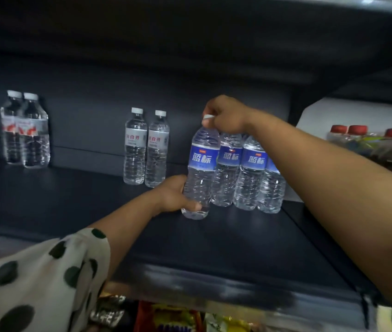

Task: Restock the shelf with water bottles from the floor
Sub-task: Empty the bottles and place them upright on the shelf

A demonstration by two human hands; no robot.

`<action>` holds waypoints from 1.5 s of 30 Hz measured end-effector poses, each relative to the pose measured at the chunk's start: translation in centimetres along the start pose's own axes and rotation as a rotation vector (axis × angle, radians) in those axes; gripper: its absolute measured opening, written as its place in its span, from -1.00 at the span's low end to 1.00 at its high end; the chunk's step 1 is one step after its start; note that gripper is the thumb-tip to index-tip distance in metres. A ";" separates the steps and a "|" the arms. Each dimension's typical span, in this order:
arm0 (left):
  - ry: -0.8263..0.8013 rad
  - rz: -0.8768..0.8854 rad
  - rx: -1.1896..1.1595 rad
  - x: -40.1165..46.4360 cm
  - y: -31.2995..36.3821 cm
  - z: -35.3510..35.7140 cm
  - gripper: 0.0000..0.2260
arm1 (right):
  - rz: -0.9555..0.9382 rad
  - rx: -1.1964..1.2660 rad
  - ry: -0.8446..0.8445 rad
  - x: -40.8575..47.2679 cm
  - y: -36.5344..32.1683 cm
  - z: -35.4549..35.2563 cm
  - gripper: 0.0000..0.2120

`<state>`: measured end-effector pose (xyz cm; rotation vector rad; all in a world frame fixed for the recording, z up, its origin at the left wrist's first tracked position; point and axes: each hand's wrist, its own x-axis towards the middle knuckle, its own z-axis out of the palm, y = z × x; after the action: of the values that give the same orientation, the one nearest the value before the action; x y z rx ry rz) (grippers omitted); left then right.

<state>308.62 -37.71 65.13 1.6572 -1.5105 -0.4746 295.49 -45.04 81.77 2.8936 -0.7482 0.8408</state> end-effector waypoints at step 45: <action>0.026 0.218 0.420 -21.0 0.0 -8.0 -0.64 | 0.053 -0.353 -0.079 -18.0 -17.7 7.4 -0.60</action>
<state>310.18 -15.35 64.65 1.7689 -1.8358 -0.0143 294.01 -22.70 67.96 2.6132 -0.8819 0.5349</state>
